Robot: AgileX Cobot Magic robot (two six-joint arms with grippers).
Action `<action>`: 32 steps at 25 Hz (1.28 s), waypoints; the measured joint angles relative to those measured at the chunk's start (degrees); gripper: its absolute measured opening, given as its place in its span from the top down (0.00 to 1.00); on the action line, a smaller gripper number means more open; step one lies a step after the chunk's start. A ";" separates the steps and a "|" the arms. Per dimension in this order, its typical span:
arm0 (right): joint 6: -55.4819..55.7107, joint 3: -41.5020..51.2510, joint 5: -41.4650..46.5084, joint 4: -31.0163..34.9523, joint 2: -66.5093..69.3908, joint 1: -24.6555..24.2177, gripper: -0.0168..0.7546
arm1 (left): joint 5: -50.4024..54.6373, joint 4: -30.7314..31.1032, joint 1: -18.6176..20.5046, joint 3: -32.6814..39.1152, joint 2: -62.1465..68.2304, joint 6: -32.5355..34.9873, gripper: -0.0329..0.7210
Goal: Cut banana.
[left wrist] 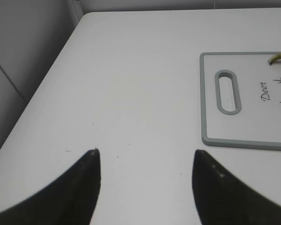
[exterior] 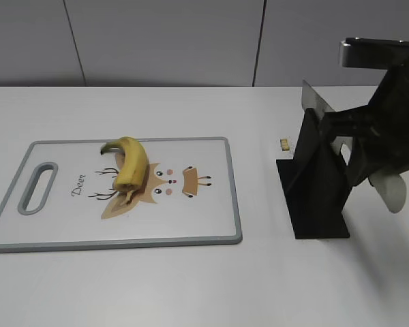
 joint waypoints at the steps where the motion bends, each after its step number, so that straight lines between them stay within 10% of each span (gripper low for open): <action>1: 0.25 -0.18 0.18 -0.44 -0.40 0.00 0.75 | 0.00 0.00 0.00 0.00 0.00 0.00 0.18; 32: -12.93 -14.04 4.96 -6.57 -3.89 0.00 0.76 | -0.06 -0.12 0.00 0.00 0.20 0.26 0.22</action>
